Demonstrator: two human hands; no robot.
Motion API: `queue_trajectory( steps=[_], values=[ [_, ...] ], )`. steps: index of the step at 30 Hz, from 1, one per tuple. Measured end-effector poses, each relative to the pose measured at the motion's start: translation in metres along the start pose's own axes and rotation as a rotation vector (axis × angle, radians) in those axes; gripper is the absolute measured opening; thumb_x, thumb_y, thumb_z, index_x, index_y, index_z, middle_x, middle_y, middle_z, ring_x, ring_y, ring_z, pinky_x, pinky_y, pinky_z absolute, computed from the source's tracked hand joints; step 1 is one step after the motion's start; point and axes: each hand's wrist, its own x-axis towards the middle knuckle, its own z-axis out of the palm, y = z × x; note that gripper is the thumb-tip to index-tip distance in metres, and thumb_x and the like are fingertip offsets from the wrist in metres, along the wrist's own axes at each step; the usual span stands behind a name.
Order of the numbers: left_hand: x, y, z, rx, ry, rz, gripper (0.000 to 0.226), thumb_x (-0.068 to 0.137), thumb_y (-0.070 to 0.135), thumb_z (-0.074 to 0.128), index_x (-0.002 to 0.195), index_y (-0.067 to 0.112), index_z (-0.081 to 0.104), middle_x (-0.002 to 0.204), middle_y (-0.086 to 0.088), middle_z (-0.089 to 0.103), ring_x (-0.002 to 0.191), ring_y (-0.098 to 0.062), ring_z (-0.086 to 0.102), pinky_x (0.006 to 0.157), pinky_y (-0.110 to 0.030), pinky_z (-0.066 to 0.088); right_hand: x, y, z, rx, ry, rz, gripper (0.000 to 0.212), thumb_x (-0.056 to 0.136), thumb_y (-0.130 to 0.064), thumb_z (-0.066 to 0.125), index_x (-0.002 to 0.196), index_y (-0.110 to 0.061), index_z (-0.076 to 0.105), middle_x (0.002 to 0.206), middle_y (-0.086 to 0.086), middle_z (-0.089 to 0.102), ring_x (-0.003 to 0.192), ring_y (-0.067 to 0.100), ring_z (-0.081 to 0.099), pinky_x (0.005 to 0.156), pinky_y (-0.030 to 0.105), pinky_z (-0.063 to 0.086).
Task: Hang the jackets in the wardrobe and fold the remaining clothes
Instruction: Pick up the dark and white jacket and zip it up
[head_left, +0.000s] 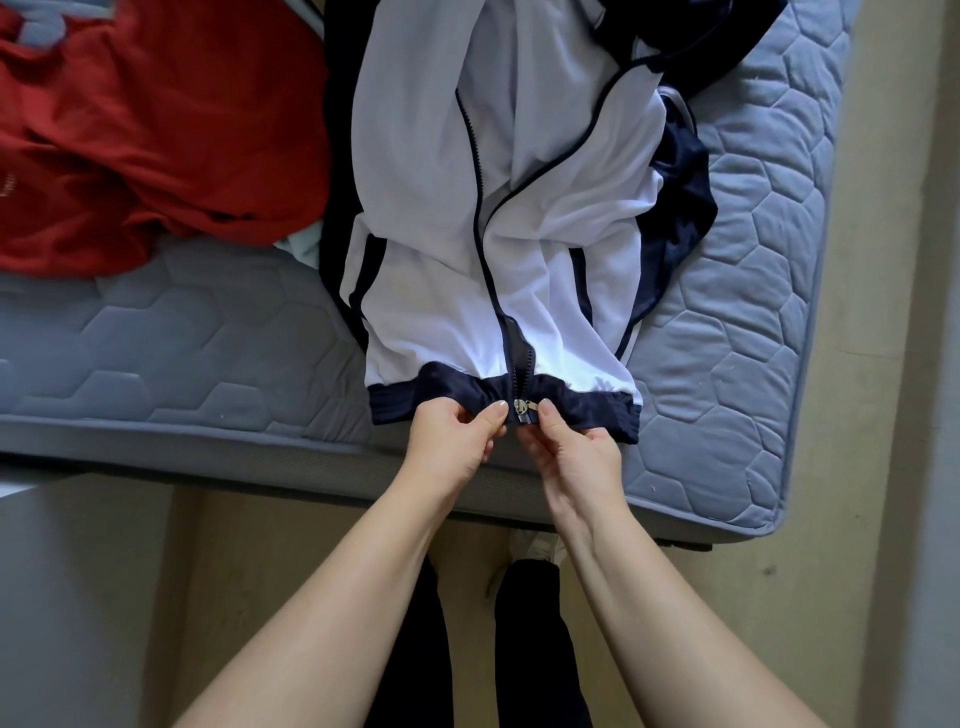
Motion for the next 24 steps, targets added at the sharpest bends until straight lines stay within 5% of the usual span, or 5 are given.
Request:
queue_trajectory(
  steps=[3,7,11,17,24],
  values=[
    [-0.002,0.000,0.001,0.032,0.018,-0.049,0.029,0.088,0.020,0.067,0.064,0.007,0.060,0.048,0.005,0.059,0.039,-0.001,0.049,0.045,-0.015,0.043,-0.001,0.001,-0.006,-0.077,0.026,0.086,0.009,0.089,-0.006,0.065,0.090,0.001,0.058,0.088,0.013,0.068,0.066,0.016,0.071,0.057,0.024,0.057],
    [-0.006,-0.001,-0.002,0.013,-0.010,-0.101,0.027,0.090,0.024,0.064,0.069,0.007,0.062,0.059,0.001,0.062,0.053,-0.007,0.057,0.054,-0.019,0.049,0.000,-0.008,-0.025,-0.723,0.026,0.044,0.034,0.093,-0.036,0.060,0.088,-0.002,0.058,0.074,0.009,0.068,0.058,0.018,0.067,0.062,0.036,0.059],
    [-0.005,0.007,-0.003,-0.044,-0.051,-0.122,0.026,0.090,0.023,0.064,0.072,0.005,0.064,0.062,0.000,0.064,0.052,-0.005,0.057,0.050,-0.017,0.046,-0.005,-0.017,-0.026,-0.656,-0.004,0.224,0.033,0.089,-0.045,0.061,0.087,-0.012,0.064,0.059,-0.005,0.057,0.047,0.009,0.048,0.043,0.021,0.038],
    [-0.006,0.012,-0.006,0.002,-0.055,-0.070,0.022,0.091,0.022,0.063,0.077,0.005,0.064,0.070,-0.005,0.068,0.059,-0.012,0.062,0.052,-0.021,0.048,-0.014,-0.017,-0.024,-1.139,-0.071,-0.760,0.013,0.080,-0.030,0.074,0.089,-0.027,0.064,0.087,-0.012,0.057,0.078,0.002,0.054,0.071,0.018,0.043],
    [-0.003,0.013,-0.014,-0.069,-0.085,-0.098,0.027,0.091,0.018,0.063,0.096,-0.009,0.066,0.097,-0.024,0.070,0.082,-0.024,0.071,0.052,-0.020,0.049,-0.007,-0.021,-0.015,-1.505,-0.352,-1.001,0.008,0.083,-0.017,0.071,0.083,-0.014,0.064,0.087,-0.002,0.060,0.083,0.023,0.057,0.069,0.039,0.048]
  ],
)
